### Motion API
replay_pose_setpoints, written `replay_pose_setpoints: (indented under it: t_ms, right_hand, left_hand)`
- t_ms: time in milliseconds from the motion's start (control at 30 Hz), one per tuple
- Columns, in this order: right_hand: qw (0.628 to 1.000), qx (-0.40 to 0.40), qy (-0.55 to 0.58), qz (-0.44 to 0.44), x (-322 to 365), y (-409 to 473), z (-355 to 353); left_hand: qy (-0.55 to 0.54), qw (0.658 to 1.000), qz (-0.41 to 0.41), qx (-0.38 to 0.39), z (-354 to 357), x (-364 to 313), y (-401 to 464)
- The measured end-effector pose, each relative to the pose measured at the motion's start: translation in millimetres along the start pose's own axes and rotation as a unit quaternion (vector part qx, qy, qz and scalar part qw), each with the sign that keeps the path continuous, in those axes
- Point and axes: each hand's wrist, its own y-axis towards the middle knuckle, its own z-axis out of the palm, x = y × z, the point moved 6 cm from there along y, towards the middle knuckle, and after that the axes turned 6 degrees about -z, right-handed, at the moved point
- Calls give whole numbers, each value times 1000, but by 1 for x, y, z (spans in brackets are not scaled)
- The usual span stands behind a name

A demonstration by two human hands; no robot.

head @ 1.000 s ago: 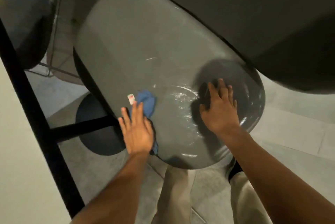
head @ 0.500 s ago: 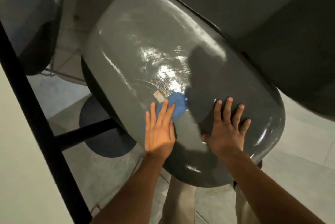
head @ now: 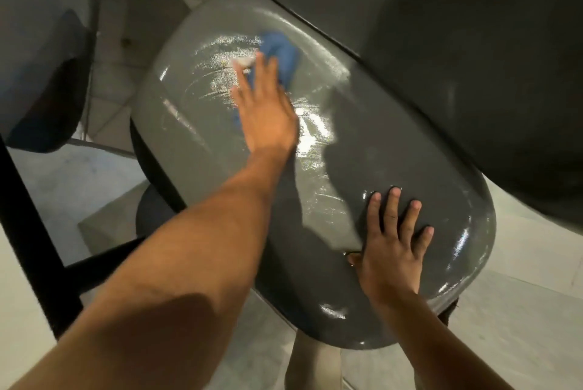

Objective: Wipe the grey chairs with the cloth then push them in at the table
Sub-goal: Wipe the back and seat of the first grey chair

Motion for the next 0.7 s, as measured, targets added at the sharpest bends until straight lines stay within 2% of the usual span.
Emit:
replay_pose_setpoints:
  t_ms: [67, 133, 167, 200, 233, 300, 333, 400, 533, 700]
  right_hand:
    - [1000, 0, -3, 0, -1, 1, 0]
    - [1000, -14, 7, -4, -1, 1, 1]
    - [1000, -25, 11, -5, -2, 1, 1]
    - [999, -37, 11, -8, -2, 1, 2]
    - [999, -48, 9, -8, -2, 1, 3]
    - [998, -58, 5, 1, -2, 2, 6]
    - [998, -58, 4, 6, -2, 3, 7]
    - [998, -54, 3, 7, -2, 5, 10]
    - [999, -44, 13, -3, -3, 3, 4]
    - [999, -25, 31, -4, -2, -1, -7]
  left_hand:
    - [49, 986, 148, 52, 19, -29, -37]
    - [75, 968, 225, 81, 23, -13, -57]
    - [76, 973, 207, 73, 16, 5, -55]
    - [72, 985, 147, 52, 4, 26, -46]
    - [63, 996, 57, 25, -11, 49, -32]
    - [38, 992, -115, -19, -38, 79, 4]
    - [31, 986, -161, -35, -48, 81, 24]
    - [18, 983, -175, -51, -55, 60, 59]
    - [19, 997, -78, -15, -19, -20, 66]
    - [22, 993, 99, 63, 39, -77, -50]
